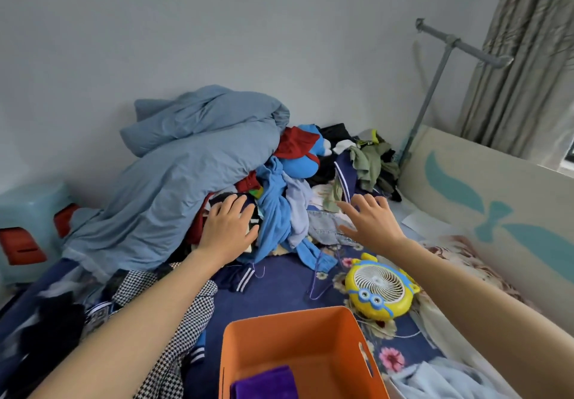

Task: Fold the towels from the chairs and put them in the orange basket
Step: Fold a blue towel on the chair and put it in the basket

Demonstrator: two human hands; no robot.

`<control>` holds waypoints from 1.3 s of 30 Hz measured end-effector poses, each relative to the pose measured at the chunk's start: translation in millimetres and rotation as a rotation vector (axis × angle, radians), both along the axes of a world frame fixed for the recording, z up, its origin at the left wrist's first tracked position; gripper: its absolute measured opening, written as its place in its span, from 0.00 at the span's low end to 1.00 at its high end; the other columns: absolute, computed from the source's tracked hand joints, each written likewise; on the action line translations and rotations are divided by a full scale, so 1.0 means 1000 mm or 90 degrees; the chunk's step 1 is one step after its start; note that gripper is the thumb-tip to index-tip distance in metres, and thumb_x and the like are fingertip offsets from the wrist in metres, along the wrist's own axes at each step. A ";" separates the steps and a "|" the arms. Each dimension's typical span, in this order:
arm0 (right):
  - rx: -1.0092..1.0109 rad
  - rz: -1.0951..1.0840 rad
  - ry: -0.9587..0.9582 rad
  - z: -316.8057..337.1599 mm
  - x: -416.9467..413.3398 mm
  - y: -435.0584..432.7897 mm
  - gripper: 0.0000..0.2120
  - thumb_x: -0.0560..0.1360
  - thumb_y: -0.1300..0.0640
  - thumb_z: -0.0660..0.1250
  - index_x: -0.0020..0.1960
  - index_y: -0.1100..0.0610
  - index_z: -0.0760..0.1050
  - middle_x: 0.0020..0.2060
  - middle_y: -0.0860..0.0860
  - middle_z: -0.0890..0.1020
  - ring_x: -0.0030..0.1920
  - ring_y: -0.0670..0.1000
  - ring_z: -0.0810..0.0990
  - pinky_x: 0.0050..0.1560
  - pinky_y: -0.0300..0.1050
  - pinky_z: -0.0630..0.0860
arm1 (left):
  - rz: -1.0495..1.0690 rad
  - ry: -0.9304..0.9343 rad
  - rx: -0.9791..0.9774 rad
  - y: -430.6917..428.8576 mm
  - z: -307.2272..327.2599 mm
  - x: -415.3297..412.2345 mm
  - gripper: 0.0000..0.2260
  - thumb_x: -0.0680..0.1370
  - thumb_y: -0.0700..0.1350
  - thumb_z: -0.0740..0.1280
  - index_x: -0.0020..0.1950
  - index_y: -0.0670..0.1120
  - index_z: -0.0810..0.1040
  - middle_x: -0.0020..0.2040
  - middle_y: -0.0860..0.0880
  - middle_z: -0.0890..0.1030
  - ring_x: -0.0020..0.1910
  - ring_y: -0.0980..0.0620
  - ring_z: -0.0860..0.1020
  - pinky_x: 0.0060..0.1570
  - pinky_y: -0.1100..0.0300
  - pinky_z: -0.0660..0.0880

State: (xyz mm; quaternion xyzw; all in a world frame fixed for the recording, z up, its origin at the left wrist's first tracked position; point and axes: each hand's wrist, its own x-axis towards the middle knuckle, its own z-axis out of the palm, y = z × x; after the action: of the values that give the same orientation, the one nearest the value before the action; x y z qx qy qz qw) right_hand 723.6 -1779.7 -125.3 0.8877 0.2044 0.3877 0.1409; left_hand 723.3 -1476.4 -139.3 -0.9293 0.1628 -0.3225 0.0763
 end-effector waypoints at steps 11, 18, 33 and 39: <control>0.028 -0.185 0.069 -0.039 -0.085 0.038 0.27 0.52 0.47 0.82 0.47 0.56 0.81 0.40 0.57 0.81 0.38 0.58 0.81 0.37 0.51 0.78 | -0.199 0.067 -0.043 0.036 -0.022 0.010 0.22 0.69 0.51 0.55 0.48 0.38 0.81 0.47 0.41 0.82 0.47 0.41 0.81 0.38 0.49 0.78; 0.000 -0.370 0.108 -0.045 -0.210 -0.017 0.28 0.50 0.44 0.81 0.48 0.53 0.82 0.43 0.56 0.83 0.41 0.57 0.83 0.38 0.50 0.79 | -0.403 0.140 -0.026 -0.075 -0.035 -0.033 0.18 0.68 0.51 0.59 0.47 0.40 0.81 0.45 0.42 0.82 0.45 0.41 0.81 0.35 0.49 0.78; 0.243 -0.901 0.107 -0.092 -0.634 -0.108 0.23 0.56 0.52 0.81 0.48 0.57 0.81 0.43 0.57 0.83 0.43 0.58 0.83 0.38 0.53 0.79 | -0.906 0.264 0.056 -0.373 -0.072 -0.365 0.20 0.68 0.52 0.56 0.45 0.42 0.82 0.45 0.43 0.83 0.45 0.43 0.82 0.38 0.51 0.79; 0.296 -1.108 0.085 -0.109 -0.766 -0.069 0.22 0.59 0.49 0.79 0.50 0.55 0.81 0.44 0.54 0.83 0.45 0.54 0.83 0.42 0.51 0.80 | -1.047 0.413 0.102 -0.410 -0.098 -0.484 0.18 0.77 0.48 0.63 0.65 0.43 0.74 0.65 0.44 0.74 0.67 0.43 0.70 0.60 0.48 0.69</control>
State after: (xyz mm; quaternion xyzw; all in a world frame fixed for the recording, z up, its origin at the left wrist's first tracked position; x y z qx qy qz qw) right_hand -42.7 -1848.5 -233.9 0.7553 -0.6151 0.1235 0.1895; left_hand 239.0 -1886.9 -237.0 -0.5555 0.8148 0.0162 -0.1650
